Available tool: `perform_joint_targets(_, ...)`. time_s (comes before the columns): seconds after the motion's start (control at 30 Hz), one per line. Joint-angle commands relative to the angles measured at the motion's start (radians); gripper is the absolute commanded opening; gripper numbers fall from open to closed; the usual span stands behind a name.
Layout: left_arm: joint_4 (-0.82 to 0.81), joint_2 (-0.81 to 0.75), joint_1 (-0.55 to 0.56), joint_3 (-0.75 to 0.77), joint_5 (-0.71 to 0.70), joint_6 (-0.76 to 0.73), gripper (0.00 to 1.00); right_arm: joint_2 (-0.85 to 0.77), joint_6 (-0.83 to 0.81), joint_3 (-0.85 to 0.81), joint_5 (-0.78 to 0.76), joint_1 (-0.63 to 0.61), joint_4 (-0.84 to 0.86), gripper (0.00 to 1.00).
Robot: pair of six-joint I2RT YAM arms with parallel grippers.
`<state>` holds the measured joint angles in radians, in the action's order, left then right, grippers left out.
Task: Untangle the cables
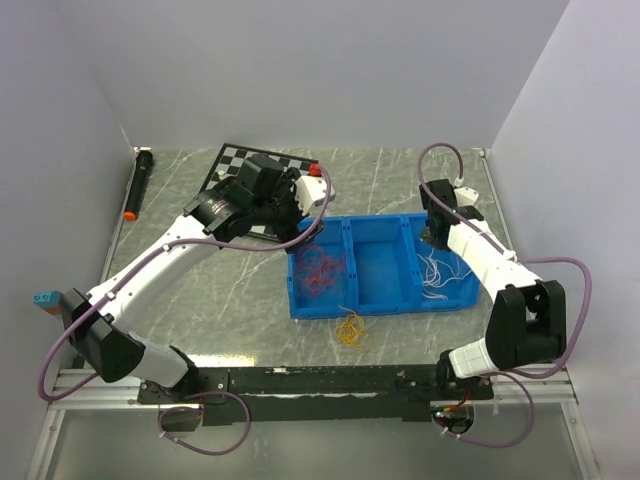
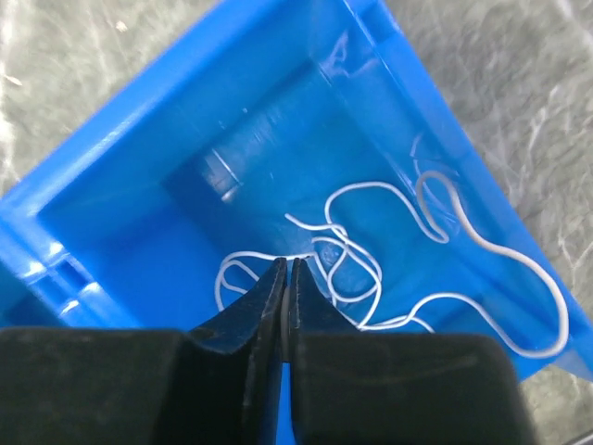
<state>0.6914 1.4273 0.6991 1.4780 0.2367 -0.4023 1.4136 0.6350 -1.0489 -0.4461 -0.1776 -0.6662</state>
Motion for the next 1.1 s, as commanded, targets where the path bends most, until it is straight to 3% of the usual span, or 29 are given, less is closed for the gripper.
perform_joint_targets(0.0, -0.021, -0.034, -0.004, 0.007, -0.004, 0.043, 0.97, 0.030, 0.009, -0.019, 0.090, 0.039, 0.024, 0.13)
perform_joint_targets(0.23, -0.026, -0.041, -0.004, -0.013, 0.013, 0.040, 0.97, -0.033, -0.018, -0.089, 0.104, 0.055, -0.012, 0.45)
perform_joint_targets(0.3, -0.027, -0.041, -0.004, -0.015, 0.010, 0.039, 0.97, -0.057, -0.027, -0.105, 0.110, 0.055, -0.018, 0.50)
perform_joint_targets(0.5, -0.016, -0.039, -0.003, -0.013, 0.044, 0.036, 0.97, -0.200, -0.052, -0.112, 0.164, 0.053, -0.006, 0.49)
perform_joint_targets(0.6, 0.023, -0.034, 0.002, -0.027, 0.119, 0.013, 0.97, -0.342, -0.092, -0.027, 0.304, 0.021, 0.095, 0.50)
perform_joint_targets(0.7, 0.079, -0.022, 0.036, -0.070, 0.207, -0.042, 0.97, -0.499, -0.123, 0.082, 0.377, -0.103, 0.164, 0.50)
perform_joint_targets(0.8, 0.054, -0.033, 0.115, -0.154, 0.147, -0.056, 0.97, -0.649, -0.115, 0.212, 0.357, -0.313, 0.177, 0.50)
perform_joint_targets(0.87, 0.028, -0.054, 0.117, -0.189, 0.183, -0.041, 0.97, -0.749, -0.049, 0.320, 0.353, -0.445, 0.181, 0.51)
perform_joint_targets(1.07, 0.042, -0.050, 0.117, -0.180, 0.197, -0.023, 0.97, -0.797, 0.167, 0.513, 0.253, -0.793, 0.137, 0.51)
